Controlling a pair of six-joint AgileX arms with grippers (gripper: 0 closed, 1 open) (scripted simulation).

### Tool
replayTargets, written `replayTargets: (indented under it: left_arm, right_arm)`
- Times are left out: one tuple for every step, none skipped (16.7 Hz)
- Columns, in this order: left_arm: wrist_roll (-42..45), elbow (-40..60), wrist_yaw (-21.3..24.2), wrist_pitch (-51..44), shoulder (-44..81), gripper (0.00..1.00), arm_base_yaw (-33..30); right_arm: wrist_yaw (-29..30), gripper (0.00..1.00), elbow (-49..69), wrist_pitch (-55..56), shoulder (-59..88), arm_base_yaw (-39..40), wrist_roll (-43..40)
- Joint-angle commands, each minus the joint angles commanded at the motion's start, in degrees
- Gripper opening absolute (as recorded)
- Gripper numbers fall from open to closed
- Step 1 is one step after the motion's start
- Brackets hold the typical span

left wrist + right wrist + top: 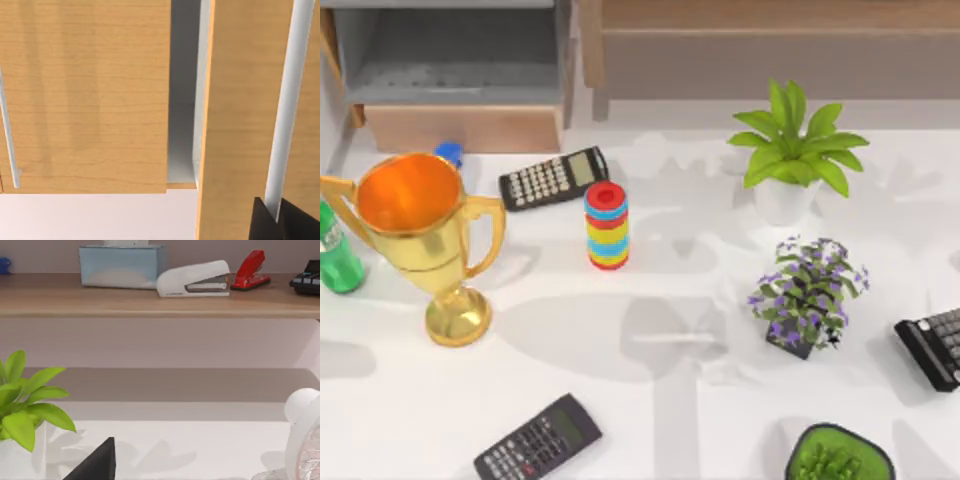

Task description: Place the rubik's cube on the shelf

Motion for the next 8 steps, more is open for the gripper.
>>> replayTargets:
  left_arm:
    - [0.01, -0.39, 0.24, 0.22, -0.14, 0.0, 0.25]
    - [0.01, -0.39, 0.24, 0.22, -0.14, 0.0, 0.25]
    - [0.01, -0.39, 0.24, 0.22, -0.14, 0.0, 0.25]
    - [0.01, -0.39, 0.24, 0.22, -0.14, 0.0, 0.25]
    - [0.01, -0.39, 0.24, 0.22, -0.14, 0.08, 0.25]
    - [0.01, -0.39, 0.24, 0.22, -0.14, 0.15, 0.25]
    - [0.01, -0.39, 0.24, 0.22, -0.14, 0.23, 0.25]
    - [0.01, -0.39, 0.24, 0.22, -0.14, 0.3, 0.25]
  right_arm:
    - [0.0, 1.0, 0.0, 0.0, 0.0, 0.0, 0.0]
    - [0.0, 1.0, 0.0, 0.0, 0.0, 0.0, 0.0]
    - [0.0, 1.0, 0.0, 0.0, 0.0, 0.0, 0.0]
    - [0.0, 1.0, 0.0, 0.0, 0.0, 0.0, 0.0]
    - [0.0, 1.0, 0.0, 0.0, 0.0, 0.0, 0.0]
    - [0.0, 1.0, 0.0, 0.0, 0.0, 0.0, 0.0]
    - [0.0, 1.0, 0.0, 0.0, 0.0, 0.0, 0.0]
    - [0.0, 1.0, 0.0, 0.0, 0.0, 0.0, 0.0]
